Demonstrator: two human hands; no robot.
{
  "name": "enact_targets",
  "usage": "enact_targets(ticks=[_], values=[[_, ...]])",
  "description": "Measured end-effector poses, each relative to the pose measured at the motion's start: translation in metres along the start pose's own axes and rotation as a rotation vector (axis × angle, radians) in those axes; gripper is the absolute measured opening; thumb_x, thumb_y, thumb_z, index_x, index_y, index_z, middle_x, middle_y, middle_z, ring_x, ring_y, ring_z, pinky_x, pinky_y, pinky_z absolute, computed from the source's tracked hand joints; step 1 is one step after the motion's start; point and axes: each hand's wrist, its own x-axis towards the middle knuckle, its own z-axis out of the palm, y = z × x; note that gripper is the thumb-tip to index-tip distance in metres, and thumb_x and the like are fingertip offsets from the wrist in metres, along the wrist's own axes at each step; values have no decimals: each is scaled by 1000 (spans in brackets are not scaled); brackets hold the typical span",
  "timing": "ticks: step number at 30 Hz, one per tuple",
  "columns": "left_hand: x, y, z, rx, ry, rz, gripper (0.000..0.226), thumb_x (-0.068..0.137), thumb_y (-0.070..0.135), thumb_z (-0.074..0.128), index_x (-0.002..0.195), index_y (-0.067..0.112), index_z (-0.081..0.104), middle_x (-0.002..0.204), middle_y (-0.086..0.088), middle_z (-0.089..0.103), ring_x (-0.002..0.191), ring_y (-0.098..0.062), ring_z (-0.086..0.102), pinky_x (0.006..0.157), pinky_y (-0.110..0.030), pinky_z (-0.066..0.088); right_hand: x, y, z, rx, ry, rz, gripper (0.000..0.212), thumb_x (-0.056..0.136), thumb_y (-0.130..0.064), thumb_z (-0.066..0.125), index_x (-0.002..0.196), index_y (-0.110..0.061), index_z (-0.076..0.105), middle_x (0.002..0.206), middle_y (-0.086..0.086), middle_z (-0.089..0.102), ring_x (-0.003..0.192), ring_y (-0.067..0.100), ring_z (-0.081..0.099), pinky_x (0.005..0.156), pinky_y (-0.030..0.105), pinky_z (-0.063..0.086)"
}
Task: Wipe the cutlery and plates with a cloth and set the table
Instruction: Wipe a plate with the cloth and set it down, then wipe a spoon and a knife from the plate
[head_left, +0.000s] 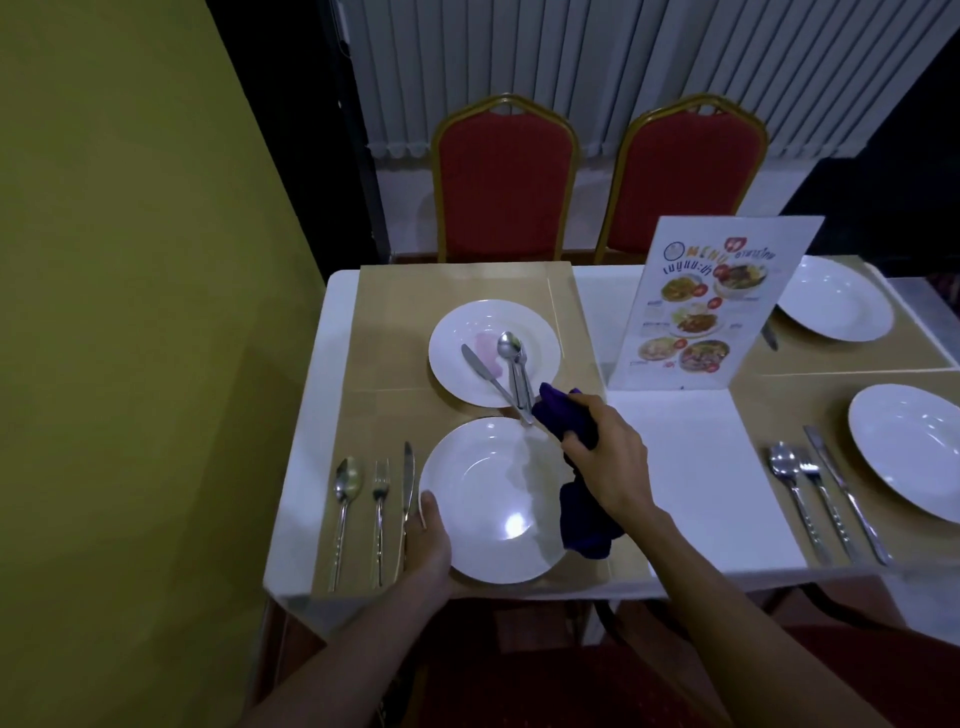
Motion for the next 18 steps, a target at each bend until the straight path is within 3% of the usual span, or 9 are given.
enact_targets(ticks=[4, 6, 8, 10, 12, 15, 18], values=[[-32, 35, -2, 203, 4, 84, 76, 88, 72, 25, 132, 18, 56, 124, -7, 64, 109, -29, 61, 99, -48, 49, 4, 2, 14, 14, -24, 22, 49, 89, -15, 62, 136, -20, 52, 117, 1, 66, 89, 14, 58, 71, 24, 38], [-37, 51, -2, 393, 118, 251, 74, 87, 67, 23, 119, 14, 64, 113, -7, 67, 102, -29, 62, 94, -46, 50, 8, 0, 21, 14, -19, 41, 49, 89, -16, 63, 137, -20, 52, 116, 1, 67, 90, 14, 59, 72, 24, 39], [-32, 74, 5, 532, 184, 413, 55, 92, 54, 34, 112, 12, 64, 109, -9, 67, 101, -32, 61, 90, -44, 50, 15, -2, 29, 13, -2, 59, 49, 89, -16, 63, 137, -21, 52, 117, 1, 67, 92, 16, 61, 73, 25, 41], [-16, 102, 21, 596, 136, 549, 36, 95, 34, 47, 117, 10, 61, 117, -13, 63, 109, -33, 58, 95, -46, 47, 23, -6, 37, -1, 17, 72, 49, 88, -15, 62, 136, -21, 53, 121, 0, 66, 96, 19, 62, 75, 25, 40], [6, 131, 41, 649, 0, 619, 32, 94, 22, 52, 124, 11, 58, 126, -11, 57, 118, -30, 53, 99, -46, 44, 34, -8, 47, -25, 53, 110, 49, 88, -17, 62, 136, -23, 53, 125, -1, 65, 99, 20, 61, 76, 27, 40], [29, 173, 76, 669, -235, 500, 32, 98, 23, 46, 128, 16, 56, 128, -5, 54, 111, -24, 55, 91, -37, 48, 45, -11, 59, -52, 113, 170, 49, 88, -18, 62, 136, -24, 52, 128, -3, 64, 100, 19, 61, 76, 29, 43], [51, 193, 111, 576, -453, 176, 33, 98, 26, 42, 122, 14, 60, 103, -12, 60, 82, -21, 54, 71, -29, 44, 50, -15, 68, -58, 187, 222, 49, 87, -17, 64, 135, -25, 53, 125, -4, 65, 98, 19, 61, 73, 29, 43]])
